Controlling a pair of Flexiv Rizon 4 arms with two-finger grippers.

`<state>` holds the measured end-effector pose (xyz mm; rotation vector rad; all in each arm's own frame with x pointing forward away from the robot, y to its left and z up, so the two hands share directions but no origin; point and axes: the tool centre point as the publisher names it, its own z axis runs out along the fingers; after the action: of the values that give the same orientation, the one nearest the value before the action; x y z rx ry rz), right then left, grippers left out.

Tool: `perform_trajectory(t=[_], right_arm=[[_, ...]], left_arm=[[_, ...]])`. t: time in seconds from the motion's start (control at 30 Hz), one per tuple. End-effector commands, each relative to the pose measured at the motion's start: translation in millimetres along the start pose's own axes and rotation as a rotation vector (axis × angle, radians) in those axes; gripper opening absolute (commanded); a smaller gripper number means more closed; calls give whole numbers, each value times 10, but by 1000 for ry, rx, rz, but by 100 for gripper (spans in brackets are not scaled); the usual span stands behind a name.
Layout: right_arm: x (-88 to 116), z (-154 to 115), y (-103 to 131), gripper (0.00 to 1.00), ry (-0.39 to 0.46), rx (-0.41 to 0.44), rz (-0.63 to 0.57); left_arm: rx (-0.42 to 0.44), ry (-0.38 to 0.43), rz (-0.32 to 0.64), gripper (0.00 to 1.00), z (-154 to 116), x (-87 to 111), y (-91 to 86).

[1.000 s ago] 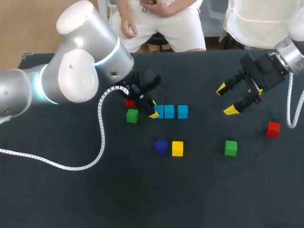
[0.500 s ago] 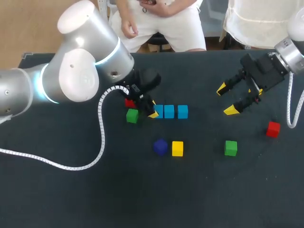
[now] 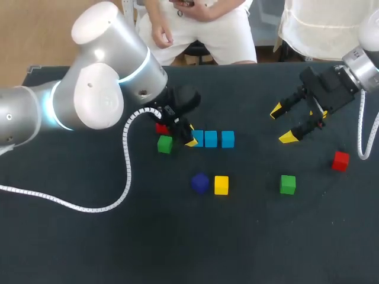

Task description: Place the blue cubes, place green cubes on the blue cubes, place the yellow cubes on the green cubes, then place the red cubes on the yellow cubes, and place purple cube on the red cubes.

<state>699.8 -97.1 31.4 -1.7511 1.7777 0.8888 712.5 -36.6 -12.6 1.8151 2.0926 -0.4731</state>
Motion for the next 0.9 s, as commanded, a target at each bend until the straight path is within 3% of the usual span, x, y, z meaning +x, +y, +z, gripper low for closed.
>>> perform_trajectory(t=[0.03,0.9], right_arm=[[0,0,1,100,-1,1,-1],[0,0,1,100,-1,1,-1]], left_arm=[[-3,-1,-2,0,10,5,-3],[-2,-6,-9,0,6,1,-13]])
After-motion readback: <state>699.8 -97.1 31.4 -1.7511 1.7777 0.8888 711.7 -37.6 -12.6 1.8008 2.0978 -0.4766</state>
